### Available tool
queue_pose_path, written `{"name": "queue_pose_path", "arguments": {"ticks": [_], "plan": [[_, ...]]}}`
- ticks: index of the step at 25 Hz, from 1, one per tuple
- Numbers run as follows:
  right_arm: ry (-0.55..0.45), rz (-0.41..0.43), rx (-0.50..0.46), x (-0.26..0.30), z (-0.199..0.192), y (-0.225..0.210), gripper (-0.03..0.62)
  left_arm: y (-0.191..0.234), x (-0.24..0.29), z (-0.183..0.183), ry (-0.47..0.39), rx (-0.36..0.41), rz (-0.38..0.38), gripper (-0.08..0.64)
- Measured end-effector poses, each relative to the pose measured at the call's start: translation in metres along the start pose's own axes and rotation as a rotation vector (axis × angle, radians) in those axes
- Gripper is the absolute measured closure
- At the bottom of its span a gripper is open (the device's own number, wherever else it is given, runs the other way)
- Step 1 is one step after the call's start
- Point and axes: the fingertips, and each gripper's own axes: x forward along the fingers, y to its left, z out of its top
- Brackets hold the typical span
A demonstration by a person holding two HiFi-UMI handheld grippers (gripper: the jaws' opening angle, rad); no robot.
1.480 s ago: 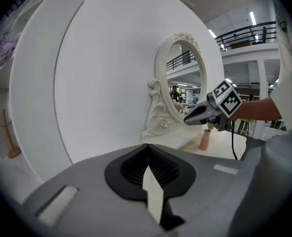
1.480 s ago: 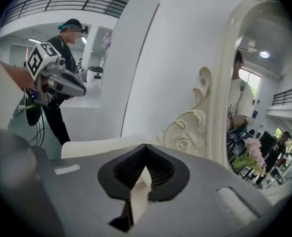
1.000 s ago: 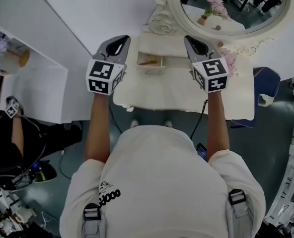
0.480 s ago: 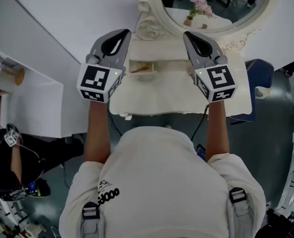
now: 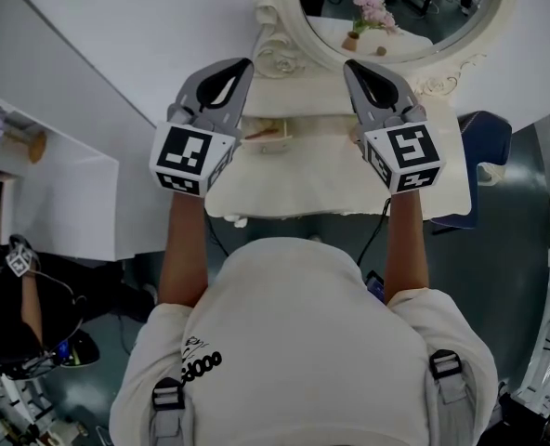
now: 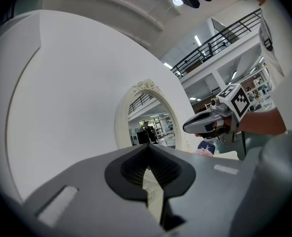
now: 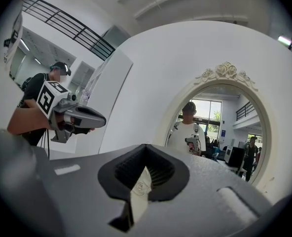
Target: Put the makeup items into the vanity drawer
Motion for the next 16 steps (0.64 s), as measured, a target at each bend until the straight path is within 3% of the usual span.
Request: {"name": "queue_pose_path", "arguments": {"ticks": [16], "plan": [[0.016,0.020,0.001,0.002,-0.009,0.006,0.591,-0.006,-0.002,-0.011,0.019,-0.029,-0.010,0.545]]}}
